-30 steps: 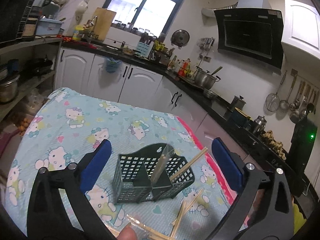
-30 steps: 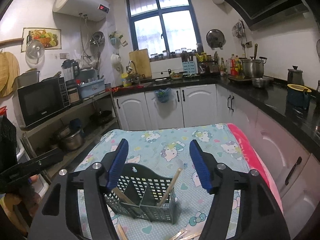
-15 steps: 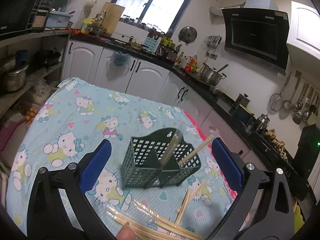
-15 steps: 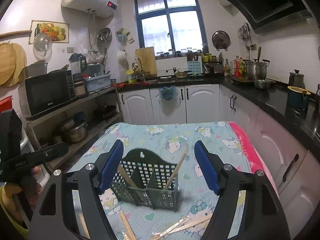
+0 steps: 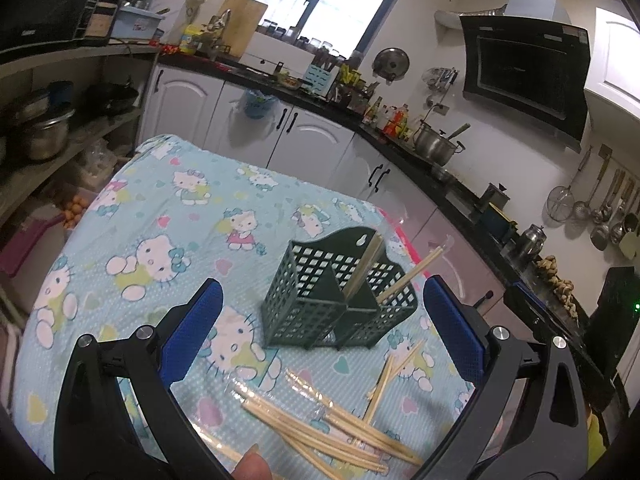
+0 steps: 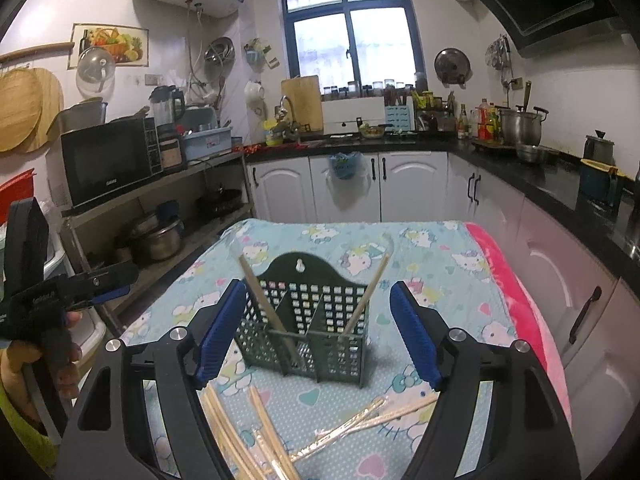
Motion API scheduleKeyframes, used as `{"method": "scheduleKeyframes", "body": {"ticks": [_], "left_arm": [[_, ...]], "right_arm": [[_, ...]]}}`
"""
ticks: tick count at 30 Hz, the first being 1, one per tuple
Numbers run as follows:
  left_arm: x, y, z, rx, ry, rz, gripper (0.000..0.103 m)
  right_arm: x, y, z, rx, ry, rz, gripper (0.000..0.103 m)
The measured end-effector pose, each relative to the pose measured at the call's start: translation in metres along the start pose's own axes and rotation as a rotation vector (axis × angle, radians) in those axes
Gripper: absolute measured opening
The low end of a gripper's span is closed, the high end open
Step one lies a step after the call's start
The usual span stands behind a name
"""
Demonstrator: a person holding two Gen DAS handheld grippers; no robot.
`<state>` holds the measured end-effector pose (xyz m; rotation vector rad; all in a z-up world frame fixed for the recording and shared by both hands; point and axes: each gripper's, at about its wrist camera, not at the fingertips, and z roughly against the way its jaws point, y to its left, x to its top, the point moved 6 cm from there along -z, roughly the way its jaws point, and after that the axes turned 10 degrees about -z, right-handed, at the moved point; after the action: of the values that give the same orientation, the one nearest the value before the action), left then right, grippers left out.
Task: Organize utensils
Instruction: 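Move both tools back down to the remaining chopstick pile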
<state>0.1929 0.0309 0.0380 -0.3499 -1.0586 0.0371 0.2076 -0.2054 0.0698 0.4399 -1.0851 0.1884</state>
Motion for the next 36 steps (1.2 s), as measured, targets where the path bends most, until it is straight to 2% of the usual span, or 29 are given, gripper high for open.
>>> {"method": "scheduleKeyframes", "body": {"ticks": [17, 36], "left_arm": [[-0.035, 0.021, 0.010, 0.047, 0.064, 0.021, 0.092], [-0.072, 0.041, 0.013, 0.096, 0.146, 0.025, 0.092]], "right_arm": [[-0.043, 0.025, -0.003, 0.060, 0.112, 0.081, 0.071], [-0.101, 0.060, -0.029, 0.124, 0.288, 0.210, 0.064]]}}
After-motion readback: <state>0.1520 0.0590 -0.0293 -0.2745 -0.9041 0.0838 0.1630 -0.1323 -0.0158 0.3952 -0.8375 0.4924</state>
